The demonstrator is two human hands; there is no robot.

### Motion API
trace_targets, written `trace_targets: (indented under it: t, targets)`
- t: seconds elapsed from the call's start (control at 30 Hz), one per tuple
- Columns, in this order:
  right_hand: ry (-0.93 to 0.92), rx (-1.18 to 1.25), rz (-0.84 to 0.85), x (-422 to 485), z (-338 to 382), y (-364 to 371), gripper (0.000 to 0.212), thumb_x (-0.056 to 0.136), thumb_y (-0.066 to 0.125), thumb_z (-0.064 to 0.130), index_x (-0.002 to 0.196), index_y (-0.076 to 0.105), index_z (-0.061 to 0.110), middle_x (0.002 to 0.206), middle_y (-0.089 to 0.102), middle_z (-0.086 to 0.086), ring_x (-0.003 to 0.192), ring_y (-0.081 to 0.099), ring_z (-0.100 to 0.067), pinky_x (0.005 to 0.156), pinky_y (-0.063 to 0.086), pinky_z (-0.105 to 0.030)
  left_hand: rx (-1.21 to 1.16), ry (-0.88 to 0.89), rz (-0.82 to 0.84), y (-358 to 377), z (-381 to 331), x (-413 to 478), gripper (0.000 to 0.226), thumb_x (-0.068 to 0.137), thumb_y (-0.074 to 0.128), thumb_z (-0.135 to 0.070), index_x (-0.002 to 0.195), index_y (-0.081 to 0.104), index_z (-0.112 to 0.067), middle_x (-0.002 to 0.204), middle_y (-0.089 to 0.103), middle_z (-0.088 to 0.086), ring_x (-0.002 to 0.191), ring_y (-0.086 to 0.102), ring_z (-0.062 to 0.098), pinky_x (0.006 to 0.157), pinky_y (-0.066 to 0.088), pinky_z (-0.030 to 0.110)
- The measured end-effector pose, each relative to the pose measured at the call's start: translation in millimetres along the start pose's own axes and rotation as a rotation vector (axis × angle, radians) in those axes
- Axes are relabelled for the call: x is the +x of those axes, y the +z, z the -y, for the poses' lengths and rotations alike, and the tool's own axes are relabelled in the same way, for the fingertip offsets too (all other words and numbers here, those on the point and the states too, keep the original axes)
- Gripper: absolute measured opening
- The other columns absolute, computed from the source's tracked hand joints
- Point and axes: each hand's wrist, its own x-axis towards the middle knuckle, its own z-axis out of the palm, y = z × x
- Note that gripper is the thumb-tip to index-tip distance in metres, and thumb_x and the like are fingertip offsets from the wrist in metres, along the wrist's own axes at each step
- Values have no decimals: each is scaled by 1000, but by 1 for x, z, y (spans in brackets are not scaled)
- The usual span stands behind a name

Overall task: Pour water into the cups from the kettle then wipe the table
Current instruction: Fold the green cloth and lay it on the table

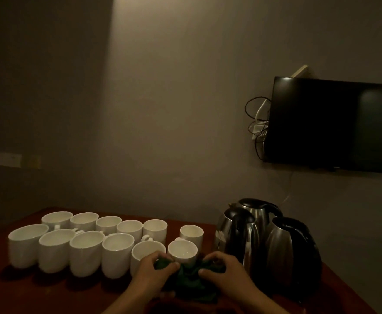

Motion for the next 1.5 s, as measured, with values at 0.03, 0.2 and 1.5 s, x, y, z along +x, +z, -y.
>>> trace_targets:
  t: [0.03, 0.2, 1.5]
  targets:
    - [18, -22, 7, 0, -3, 1, 19, 86, 75, 20, 102, 67, 25, 107, 67, 7, 101, 65, -6, 87, 58, -23, 65, 19, 16, -4, 3, 1, 19, 89, 73, -13, 106, 65, -7, 115, 61, 11, 97, 66, 30, 60, 60, 32]
    - [84, -155, -5, -2, -13, 9, 13, 84, 78, 32, 92, 68, 28, 103, 61, 12, 97, 60, -2, 79, 50, -13, 402, 71, 42, -17, 17, 8, 21, 92, 73, -23, 99, 67, -4, 95, 73, 11, 58, 66, 17, 52, 51, 22]
    - [-511, 182, -139, 27, 149, -110, 12, 95, 58, -2, 98, 58, 9, 101, 61, -17, 92, 72, -28, 74, 62, -36, 171, 452, 348, -5, -134, -1, 34, 87, 74, -6, 119, 65, -12, 109, 72, 16, 99, 73, 29, 80, 61, 36]
